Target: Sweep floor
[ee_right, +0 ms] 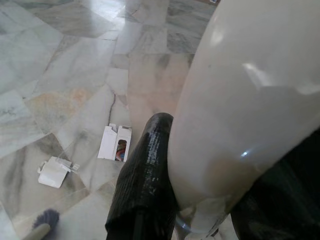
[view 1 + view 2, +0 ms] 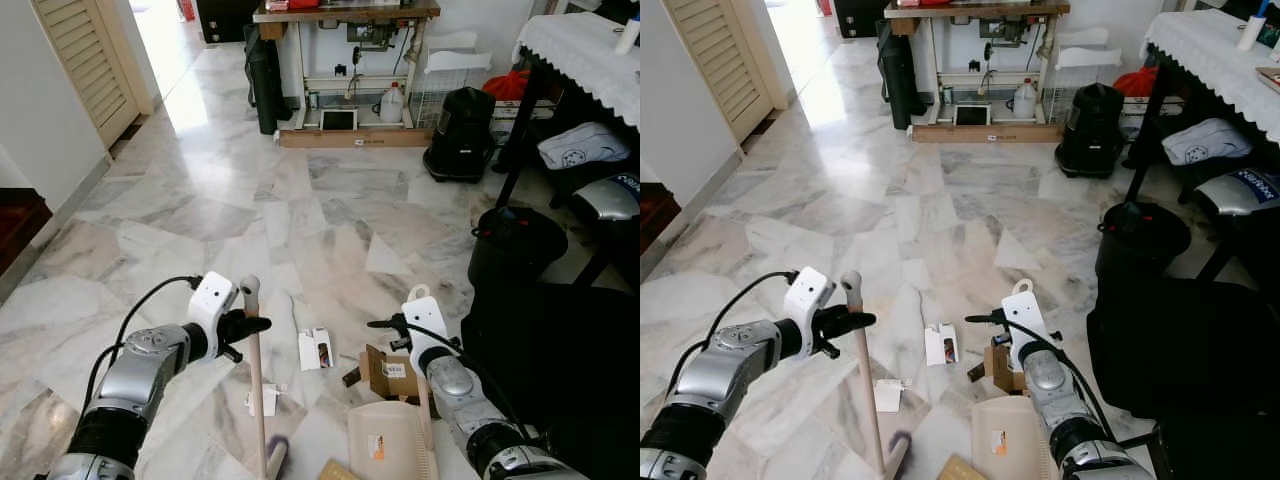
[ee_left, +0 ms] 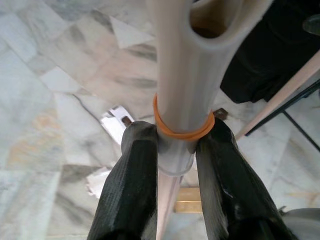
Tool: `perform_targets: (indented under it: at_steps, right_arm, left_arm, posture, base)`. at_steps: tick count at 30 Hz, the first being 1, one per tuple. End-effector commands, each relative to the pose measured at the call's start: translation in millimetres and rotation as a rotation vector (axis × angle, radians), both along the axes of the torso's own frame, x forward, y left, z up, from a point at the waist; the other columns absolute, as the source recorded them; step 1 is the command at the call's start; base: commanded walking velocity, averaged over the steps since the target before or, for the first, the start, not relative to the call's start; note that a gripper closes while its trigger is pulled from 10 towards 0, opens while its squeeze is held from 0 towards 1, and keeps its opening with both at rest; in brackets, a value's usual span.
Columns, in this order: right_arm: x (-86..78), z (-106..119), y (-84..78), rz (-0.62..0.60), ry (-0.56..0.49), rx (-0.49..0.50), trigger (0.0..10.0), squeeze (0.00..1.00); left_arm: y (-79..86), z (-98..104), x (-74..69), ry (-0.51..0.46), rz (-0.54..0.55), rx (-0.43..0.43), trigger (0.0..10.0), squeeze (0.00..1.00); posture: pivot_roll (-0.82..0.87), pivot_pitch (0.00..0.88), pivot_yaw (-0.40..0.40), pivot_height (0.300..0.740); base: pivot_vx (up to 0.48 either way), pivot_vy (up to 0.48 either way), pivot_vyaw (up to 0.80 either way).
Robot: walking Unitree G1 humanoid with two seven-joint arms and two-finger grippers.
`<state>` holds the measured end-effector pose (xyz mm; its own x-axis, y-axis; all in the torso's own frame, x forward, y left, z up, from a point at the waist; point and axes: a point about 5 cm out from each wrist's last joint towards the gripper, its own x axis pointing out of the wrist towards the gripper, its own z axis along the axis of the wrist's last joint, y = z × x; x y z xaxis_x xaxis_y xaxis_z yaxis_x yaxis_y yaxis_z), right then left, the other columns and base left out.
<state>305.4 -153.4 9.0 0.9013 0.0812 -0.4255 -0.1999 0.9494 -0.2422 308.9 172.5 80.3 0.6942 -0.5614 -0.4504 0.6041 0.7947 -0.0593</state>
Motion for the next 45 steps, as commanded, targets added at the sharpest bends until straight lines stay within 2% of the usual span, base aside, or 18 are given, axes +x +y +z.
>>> perform_targets:
  at_steps: [1, 6, 10, 13, 14, 15, 16, 18, 22, 25, 28, 31, 35, 36, 39, 41, 45]
  right_arm:
    - [-37.2, -41, 5.5, -0.004, 0.247, 0.022, 10.0, 0.00]
    - [-39.2, -42, 2.7, -0.012, 0.255, 0.018, 10.0, 0.00]
    - [-40.2, -43, 1.3, -0.015, 0.259, 0.017, 10.0, 0.00]
    - [-40.3, -43, 0.8, -0.017, 0.260, 0.016, 10.0, 0.00]
    - [-40.3, -43, 0.8, -0.017, 0.260, 0.016, 10.0, 0.00]
    - [-39.8, -43, -0.4, -0.020, 0.259, 0.015, 10.0, 0.00]
    - [-39.2, -42, -1.5, -0.022, 0.257, 0.015, 10.0, 0.00]
    - [-38.7, -42, -2.4, -0.024, 0.256, 0.015, 10.0, 0.00]
    - [-37.2, -40, -5.1, -0.031, 0.245, 0.014, 10.0, 0.00]
    - [-35.9, -39, -7.4, -0.050, 0.232, 0.026, 10.0, 0.00]
    - [-33.7, -37, -8.3, -0.058, 0.219, 0.030, 10.0, 0.00]
    - [-28.0, -32, -9.5, -0.084, 0.189, 0.051, 10.0, 0.00]
    - [-26.0, -30, -10.6, -0.109, 0.182, 0.072, 10.0, 0.00]
    - [-25.7, -30, -11.0, -0.113, 0.182, 0.073, 10.0, 0.00]
    - [-23.4, -28, -11.0, -0.154, 0.177, 0.147, 10.0, 0.00]
    - [-22.3, -27, -10.8, -0.165, 0.174, 0.167, 10.0, 0.00]
    - [-16.3, -21, -10.9, -0.235, 0.148, 0.295, 10.0, 0.00]
  left_arm:
    - [1.3, -4, -1.1, 0.037, 0.021, -0.028, 10.0, 0.00]
    - [-2.8, -8, 0.5, 0.116, 0.091, -0.161, 10.0, 0.00]
    - [-4.8, -10, 5.3, 0.148, 0.139, -0.188, 10.0, 0.00]
    - [-8.5, -6, 13.1, 0.156, 0.196, -0.271, 10.0, 0.00]
    - [-8.5, -6, 13.1, 0.156, 0.196, -0.271, 10.0, 0.00]
    - [-10.6, -1, 20.3, 0.156, 0.239, -0.348, 10.0, 0.00]
    - [-10.9, 4, 25.9, 0.138, 0.270, -0.385, 10.0, 0.00]
    - [-9.3, 8, 30.5, 0.090, 0.297, -0.382, 10.0, 0.00]
    - [-1.1, 29, 48.6, -0.023, 0.446, -0.493, 10.0, 0.00]
    - [0.2, 38, 53.1, -0.053, 0.461, -0.553, 10.0, 0.00]
    - [1.7, 40, 53.8, -0.062, 0.466, -0.547, 10.0, 0.00]
    - [4.5, 43, 51.0, -0.133, 0.451, -0.491, 10.0, 0.00]
    - [5.9, 44, 49.7, -0.182, 0.455, -0.465, 10.0, 0.00]
    - [6.7, 44, 48.3, -0.198, 0.449, -0.433, 10.0, 0.00]
    - [10.1, 42, 45.6, -0.247, 0.439, -0.318, 10.0, 0.00]
    - [11.8, 42, 45.3, -0.265, 0.452, -0.303, 10.0, 0.00]
    - [15.2, 43, 46.3, -0.322, 0.490, -0.273, 10.0, 0.00]
  posture:
    - [0.05, 0.000, 0.077, 0.740]
    - [0.04, 0.000, 0.082, 0.740]
    - [0.04, 0.000, 0.082, 0.740]
    - [0.03, 0.000, 0.082, 0.740]
    - [0.03, 0.000, 0.082, 0.740]
    - [0.02, 0.000, 0.083, 0.740]
    - [0.01, 0.000, 0.082, 0.740]
    - [0.01, 0.000, 0.081, 0.740]
    - [0.01, 0.000, 0.079, 0.740]
    - [0.01, 0.000, 0.079, 0.740]
    - [0.01, 0.000, 0.079, 0.740]
    - [0.01, 0.000, 0.078, 0.740]
    - [0.01, 0.000, 0.078, 0.740]
    - [0.01, 0.000, 0.078, 0.740]
    - [0.02, 0.000, 0.078, 0.740]
    - [0.02, 0.000, 0.077, 0.740]
    - [0.01, 0.000, 0.079, 0.740]
  base:
    - [0.000, 0.000, 0.00]
    - [0.000, 0.000, 0.00]
    - [0.000, 0.000, 0.00]
    - [0.000, 0.000, 0.00]
    - [0.000, 0.000, 0.00]
    - [0.000, 0.000, 0.00]
    - [0.000, 0.000, 0.00]
    - [0.000, 0.000, 0.00]
    - [0.000, 0.000, 0.00]
    - [0.000, 0.000, 0.00]
    - [0.000, 0.000, 0.00]
    - [0.000, 0.000, 0.00]
    - [0.000, 0.000, 0.00]
    - [0.000, 0.000, 0.00]
    - [0.000, 0.000, 0.00]
    - [0.000, 0.000, 0.00]
    - [0.000, 0.000, 0.00]
